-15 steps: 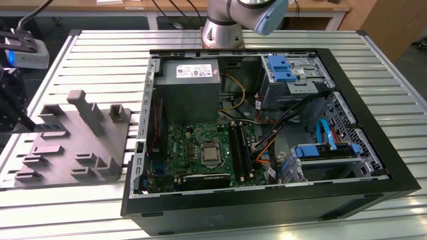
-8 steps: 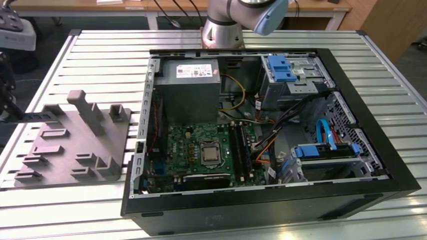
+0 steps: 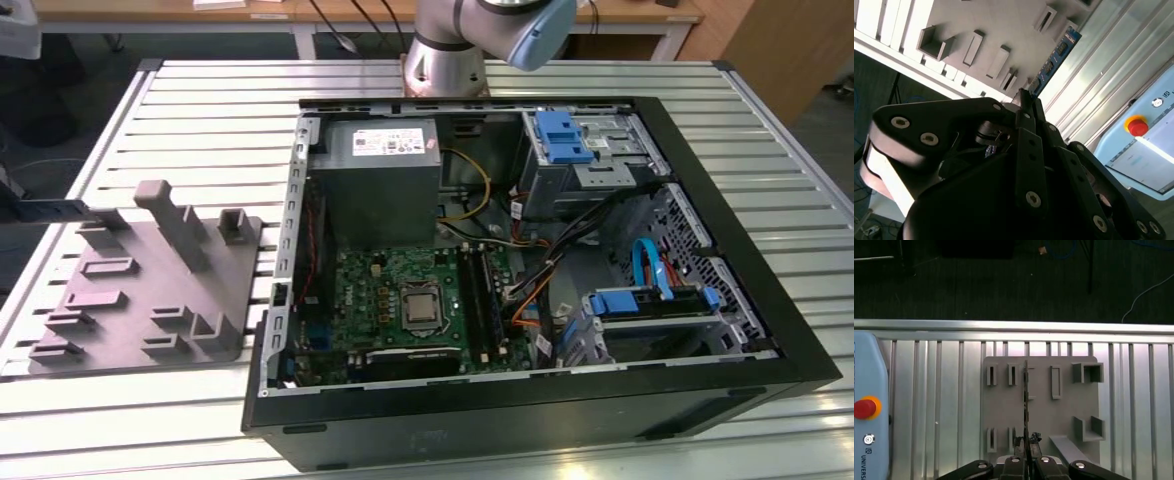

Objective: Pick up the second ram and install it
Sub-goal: 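Pick up the second ram and move it above second insertion slot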

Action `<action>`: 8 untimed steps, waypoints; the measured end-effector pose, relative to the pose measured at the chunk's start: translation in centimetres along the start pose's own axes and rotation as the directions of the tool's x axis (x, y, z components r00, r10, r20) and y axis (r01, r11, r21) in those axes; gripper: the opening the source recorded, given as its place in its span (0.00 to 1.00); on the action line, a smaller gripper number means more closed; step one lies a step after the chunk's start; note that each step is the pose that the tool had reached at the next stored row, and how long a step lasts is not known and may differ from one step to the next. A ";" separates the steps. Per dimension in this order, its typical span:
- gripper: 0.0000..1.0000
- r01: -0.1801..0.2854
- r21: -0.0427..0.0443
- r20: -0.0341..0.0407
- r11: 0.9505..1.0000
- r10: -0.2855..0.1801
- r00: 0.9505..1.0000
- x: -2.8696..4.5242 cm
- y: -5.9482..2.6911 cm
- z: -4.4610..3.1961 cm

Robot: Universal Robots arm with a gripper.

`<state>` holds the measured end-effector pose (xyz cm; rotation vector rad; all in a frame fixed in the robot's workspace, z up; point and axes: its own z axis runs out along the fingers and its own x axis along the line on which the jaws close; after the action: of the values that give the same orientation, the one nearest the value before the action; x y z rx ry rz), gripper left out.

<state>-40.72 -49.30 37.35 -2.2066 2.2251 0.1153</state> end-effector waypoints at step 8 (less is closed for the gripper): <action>0.14 0.000 0.000 0.001 1.000 0.000 1.000 -0.02 0.02 -0.44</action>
<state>-40.72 -49.30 37.79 -2.2062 2.2247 0.1162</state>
